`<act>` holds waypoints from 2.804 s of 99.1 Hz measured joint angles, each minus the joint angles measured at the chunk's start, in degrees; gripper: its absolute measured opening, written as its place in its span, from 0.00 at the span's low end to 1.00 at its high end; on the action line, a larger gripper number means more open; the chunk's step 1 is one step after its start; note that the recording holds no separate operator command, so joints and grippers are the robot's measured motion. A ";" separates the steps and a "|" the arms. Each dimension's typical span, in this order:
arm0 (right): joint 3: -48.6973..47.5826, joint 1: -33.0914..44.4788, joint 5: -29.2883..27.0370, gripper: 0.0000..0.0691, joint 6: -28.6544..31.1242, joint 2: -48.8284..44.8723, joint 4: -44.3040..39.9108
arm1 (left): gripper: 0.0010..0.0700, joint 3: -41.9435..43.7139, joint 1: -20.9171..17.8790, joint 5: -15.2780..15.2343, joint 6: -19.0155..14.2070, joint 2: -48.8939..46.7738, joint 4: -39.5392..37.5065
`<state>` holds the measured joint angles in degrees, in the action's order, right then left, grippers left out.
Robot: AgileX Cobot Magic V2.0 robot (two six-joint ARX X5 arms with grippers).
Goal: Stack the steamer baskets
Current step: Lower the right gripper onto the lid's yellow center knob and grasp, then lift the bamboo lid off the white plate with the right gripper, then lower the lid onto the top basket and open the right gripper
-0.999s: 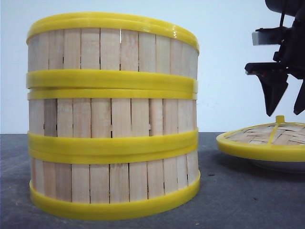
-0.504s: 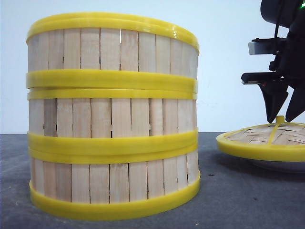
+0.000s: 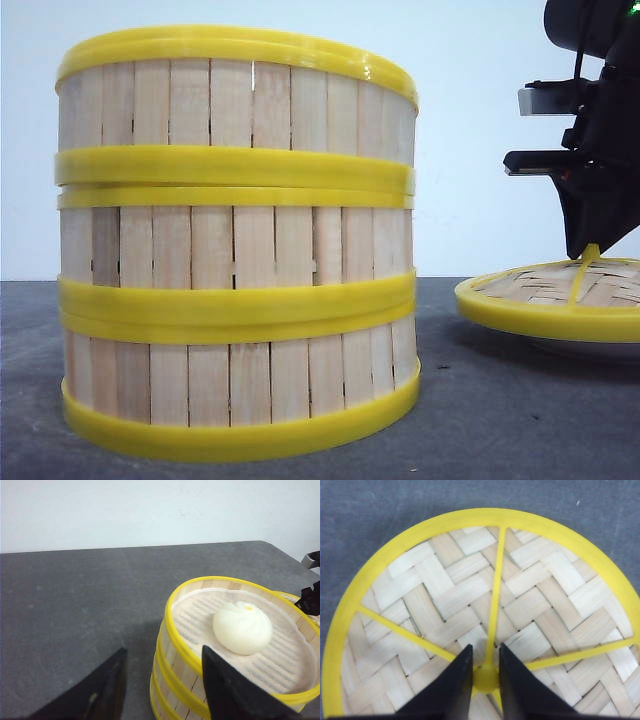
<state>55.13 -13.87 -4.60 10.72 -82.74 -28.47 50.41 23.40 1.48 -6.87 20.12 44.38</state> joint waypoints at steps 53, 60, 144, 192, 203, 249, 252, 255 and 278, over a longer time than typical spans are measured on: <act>2.40 -0.07 0.33 0.09 -0.55 1.05 -6.03 | 0.38 0.00 0.00 0.00 0.00 0.00 0.00; 4.42 -0.04 0.31 0.09 -1.27 1.53 -8.13 | 0.38 0.00 0.00 0.00 0.00 0.00 0.00; 42.25 -18.67 5.31 0.08 -4.76 3.63 -22.97 | 0.38 0.00 0.00 0.00 0.00 0.00 0.02; 46.18 -33.77 8.11 0.08 -4.98 -6.25 -26.27 | 0.38 0.00 0.00 0.00 0.00 0.00 0.02; 46.18 -35.01 8.13 0.08 -5.29 -7.96 -26.18 | 0.38 0.00 0.00 0.00 0.00 0.00 0.04; 46.18 -37.18 8.13 0.08 -6.01 -11.80 -26.53 | 0.38 0.00 0.00 0.00 0.00 0.00 0.37; 46.18 -37.22 8.13 0.08 -6.01 -11.80 -26.56 | 0.38 0.00 0.00 0.00 0.00 0.00 0.37; 46.18 -37.33 8.13 0.08 -6.01 -11.80 -26.56 | 0.38 0.00 0.00 -0.02 0.00 0.00 0.39; 46.21 -37.40 8.07 0.08 -6.05 -12.74 -27.28 | 0.38 0.00 0.00 -0.02 0.00 0.00 0.39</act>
<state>101.34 -51.27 3.46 4.67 -95.48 -55.75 50.41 23.40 1.45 -6.87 20.12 44.77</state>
